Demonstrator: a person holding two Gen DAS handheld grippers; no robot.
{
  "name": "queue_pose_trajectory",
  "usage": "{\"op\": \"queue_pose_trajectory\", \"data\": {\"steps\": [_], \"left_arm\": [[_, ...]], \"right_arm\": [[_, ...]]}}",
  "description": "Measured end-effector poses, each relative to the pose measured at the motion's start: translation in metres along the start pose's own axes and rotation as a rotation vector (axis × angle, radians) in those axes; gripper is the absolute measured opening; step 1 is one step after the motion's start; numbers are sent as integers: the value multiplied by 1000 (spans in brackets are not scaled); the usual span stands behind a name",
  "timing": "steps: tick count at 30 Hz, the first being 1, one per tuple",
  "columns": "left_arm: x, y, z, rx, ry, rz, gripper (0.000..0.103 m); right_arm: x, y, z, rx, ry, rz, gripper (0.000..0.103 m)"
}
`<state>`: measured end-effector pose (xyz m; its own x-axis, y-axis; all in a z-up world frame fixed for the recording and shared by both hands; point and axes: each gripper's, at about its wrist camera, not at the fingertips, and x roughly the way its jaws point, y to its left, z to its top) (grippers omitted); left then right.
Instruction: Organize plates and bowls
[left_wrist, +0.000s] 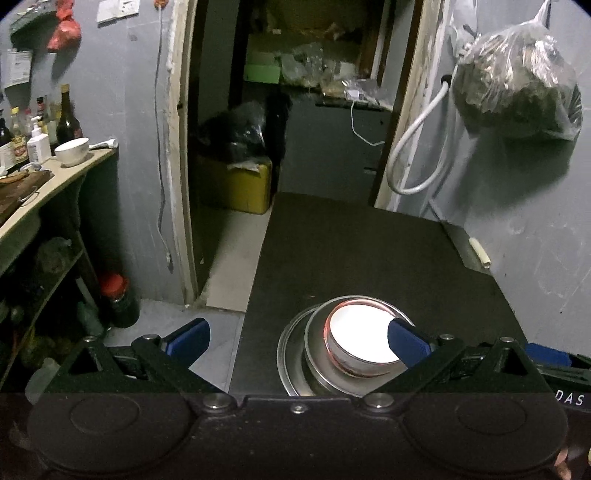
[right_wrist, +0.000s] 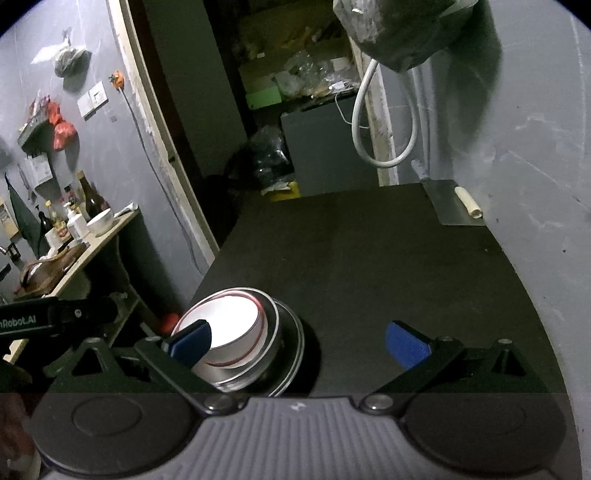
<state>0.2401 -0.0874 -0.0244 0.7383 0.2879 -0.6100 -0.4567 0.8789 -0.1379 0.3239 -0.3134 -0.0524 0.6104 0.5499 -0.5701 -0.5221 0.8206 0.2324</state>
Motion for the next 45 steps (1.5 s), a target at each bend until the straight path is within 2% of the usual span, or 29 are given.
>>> {"op": "queue_pose_trajectory", "data": {"steps": [10, 19, 26, 35, 45], "left_arm": [[-15, 6, -24, 34, 13, -30, 102], [-37, 29, -35, 80, -23, -136, 102], [-68, 63, -46, 146, -53, -190, 102], [-103, 105, -64, 170, -70, -255, 102], [-127, 130, -82, 184, -108, -295, 102]], "right_arm": [[-24, 12, -21, -40, -10, -49, 103], [-59, 35, -37, -10, -63, -167, 103], [-92, 76, -66, 54, -102, -268, 103], [-131, 128, -96, 64, -156, -361, 103], [-168, 168, -124, 38, -204, -418, 103]]}}
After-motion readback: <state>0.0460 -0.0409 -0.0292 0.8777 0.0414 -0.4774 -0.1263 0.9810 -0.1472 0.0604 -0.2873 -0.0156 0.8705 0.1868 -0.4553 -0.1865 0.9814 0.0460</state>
